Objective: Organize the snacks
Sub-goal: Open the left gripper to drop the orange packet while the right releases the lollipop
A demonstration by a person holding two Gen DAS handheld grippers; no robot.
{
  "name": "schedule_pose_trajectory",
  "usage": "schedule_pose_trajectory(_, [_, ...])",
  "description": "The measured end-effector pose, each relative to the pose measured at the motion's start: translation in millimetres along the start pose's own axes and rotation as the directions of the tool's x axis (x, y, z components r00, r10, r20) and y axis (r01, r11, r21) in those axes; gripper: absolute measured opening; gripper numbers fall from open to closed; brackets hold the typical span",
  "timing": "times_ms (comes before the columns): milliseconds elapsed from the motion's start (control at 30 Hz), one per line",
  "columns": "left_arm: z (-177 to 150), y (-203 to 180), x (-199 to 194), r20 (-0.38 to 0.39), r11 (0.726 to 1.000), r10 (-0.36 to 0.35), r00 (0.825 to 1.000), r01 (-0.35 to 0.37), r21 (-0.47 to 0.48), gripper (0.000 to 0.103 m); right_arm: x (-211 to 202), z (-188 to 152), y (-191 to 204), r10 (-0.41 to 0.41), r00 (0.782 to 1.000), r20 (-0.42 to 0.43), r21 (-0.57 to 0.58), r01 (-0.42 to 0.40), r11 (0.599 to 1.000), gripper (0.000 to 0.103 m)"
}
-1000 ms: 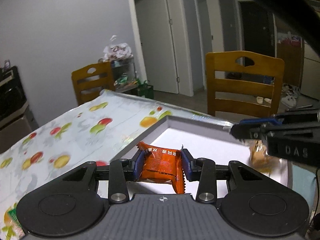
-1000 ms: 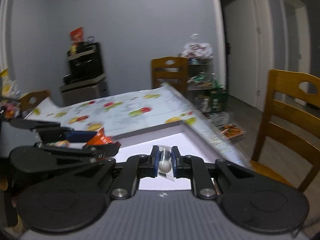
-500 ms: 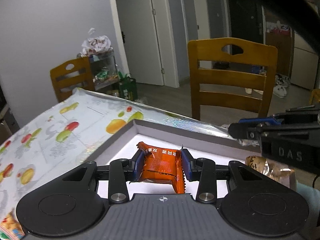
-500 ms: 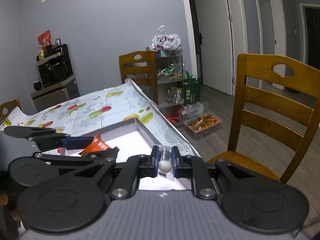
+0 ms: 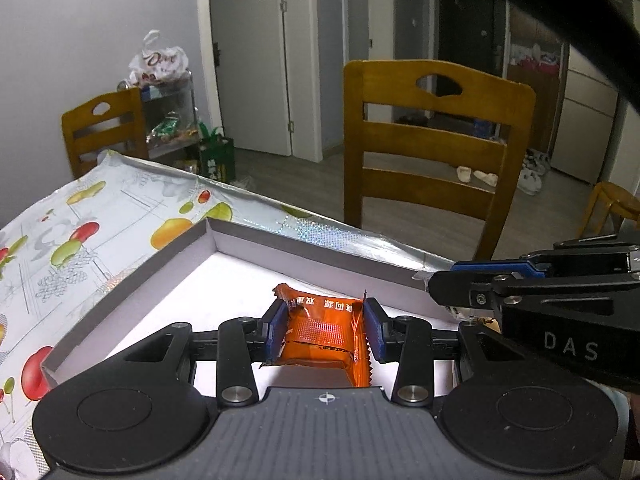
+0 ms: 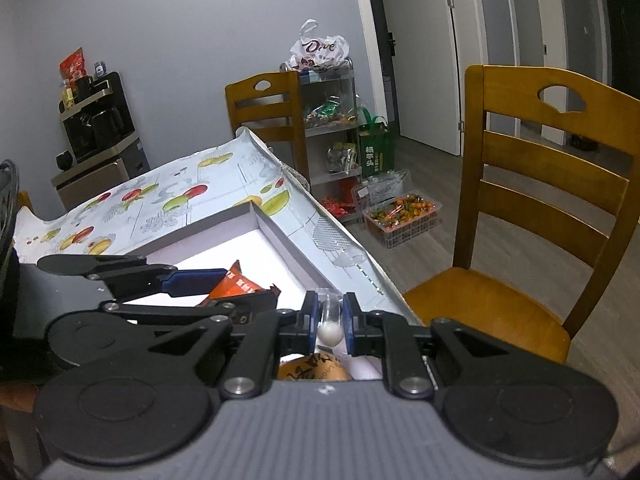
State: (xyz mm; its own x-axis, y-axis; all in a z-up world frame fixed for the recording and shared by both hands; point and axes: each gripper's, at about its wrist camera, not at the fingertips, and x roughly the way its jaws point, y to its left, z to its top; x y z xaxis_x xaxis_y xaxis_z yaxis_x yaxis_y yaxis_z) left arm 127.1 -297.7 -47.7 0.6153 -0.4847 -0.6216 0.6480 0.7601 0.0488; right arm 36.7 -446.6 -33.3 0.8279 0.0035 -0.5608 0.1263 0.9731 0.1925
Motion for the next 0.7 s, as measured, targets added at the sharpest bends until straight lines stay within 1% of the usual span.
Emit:
schedule_pose_trajectory(100, [-1,0,3,-0.023,1.000,-0.005,1.000,0.005,-0.005,0.044,0,0,0,0.002,1.000,-0.001,0.005,-0.002,1.000,0.012])
schedule_pose_trajectory(167, [-2,1,1,-0.020,1.000,-0.005,1.000,0.004,-0.009,0.048,-1,0,0,0.001,1.000,-0.001,0.007,-0.001,1.000,0.012])
schedule_pose_trajectory(300, [-3,3,-5,-0.011,1.000,-0.019,1.000,0.019,-0.016,0.047,-3,0,3,0.006,1.000,0.005,0.001,-0.006,1.000,0.012])
schedule_pose_trajectory(467, [-8,13,-17,-0.004,0.999,-0.016,1.000,0.016,-0.042,0.051,-6,-2,9,0.005,1.000,0.018,-0.035,-0.004,0.999,0.012])
schedule_pose_trajectory(600, [-11,21,-31,0.016,0.999,0.007,1.000,-0.006,-0.052,0.064,-5,-3,11,0.001,1.000,0.017,-0.042,0.000,0.999,0.012])
schedule_pose_trajectory(700, [-13,26,-38,0.026,0.997,0.009,1.000,-0.007,-0.071,0.067,-5,-2,14,0.001,1.000,0.022,-0.043,0.000,0.999,0.012])
